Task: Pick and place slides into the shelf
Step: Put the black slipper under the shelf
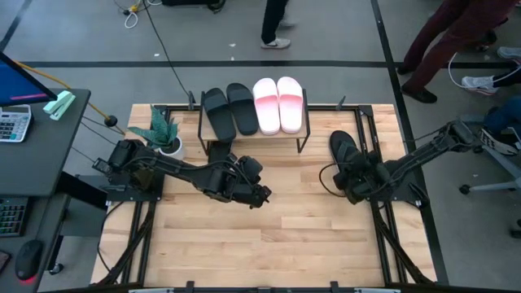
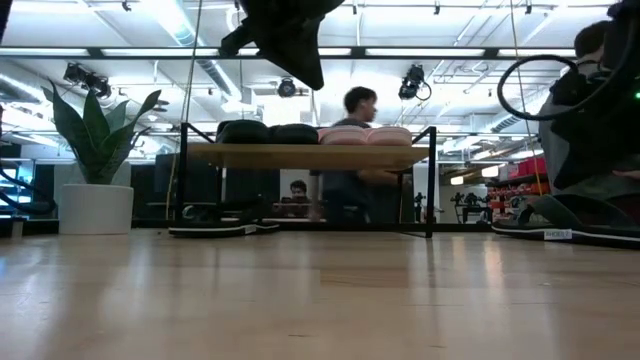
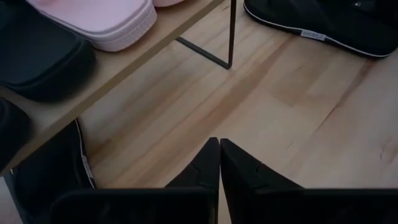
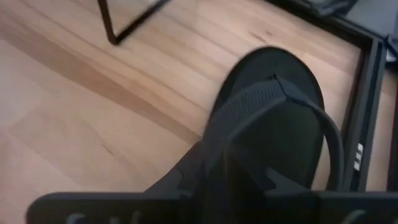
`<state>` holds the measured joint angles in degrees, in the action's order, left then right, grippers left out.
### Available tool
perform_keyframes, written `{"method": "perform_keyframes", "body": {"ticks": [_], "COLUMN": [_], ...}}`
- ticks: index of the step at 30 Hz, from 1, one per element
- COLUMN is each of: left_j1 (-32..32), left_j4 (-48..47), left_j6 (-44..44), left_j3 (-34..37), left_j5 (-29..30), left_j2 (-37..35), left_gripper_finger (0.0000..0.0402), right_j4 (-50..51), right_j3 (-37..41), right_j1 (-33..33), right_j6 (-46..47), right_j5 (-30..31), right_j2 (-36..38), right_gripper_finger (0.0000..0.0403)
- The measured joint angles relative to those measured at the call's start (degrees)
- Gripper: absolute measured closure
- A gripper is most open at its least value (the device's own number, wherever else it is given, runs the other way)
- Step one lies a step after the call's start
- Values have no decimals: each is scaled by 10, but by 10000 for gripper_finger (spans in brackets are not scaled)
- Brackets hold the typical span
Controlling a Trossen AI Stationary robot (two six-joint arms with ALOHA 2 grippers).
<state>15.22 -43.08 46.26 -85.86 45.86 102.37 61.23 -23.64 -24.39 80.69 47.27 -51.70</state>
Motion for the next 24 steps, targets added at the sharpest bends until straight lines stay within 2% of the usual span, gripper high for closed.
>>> {"method": "perform_keyframes", "body": {"ticks": [7,14,24], "left_j1": [0,0,0], "left_j4": [0,1,1], "left_j6": [0,0,0], "left_j3": [0,0,0], "left_j5": [0,0,0], "left_j2": [0,0,0], "left_gripper_finger": [389,382,392], "right_j4": [-2,-55,-66], "right_j3": [0,0,0], "right_j1": [30,50,75], "right_j6": [-9,-10,-8], "right_j5": [-8,-8,-9], "right_j2": [0,-5,-72], "right_gripper_finger": [313,309,309]}}
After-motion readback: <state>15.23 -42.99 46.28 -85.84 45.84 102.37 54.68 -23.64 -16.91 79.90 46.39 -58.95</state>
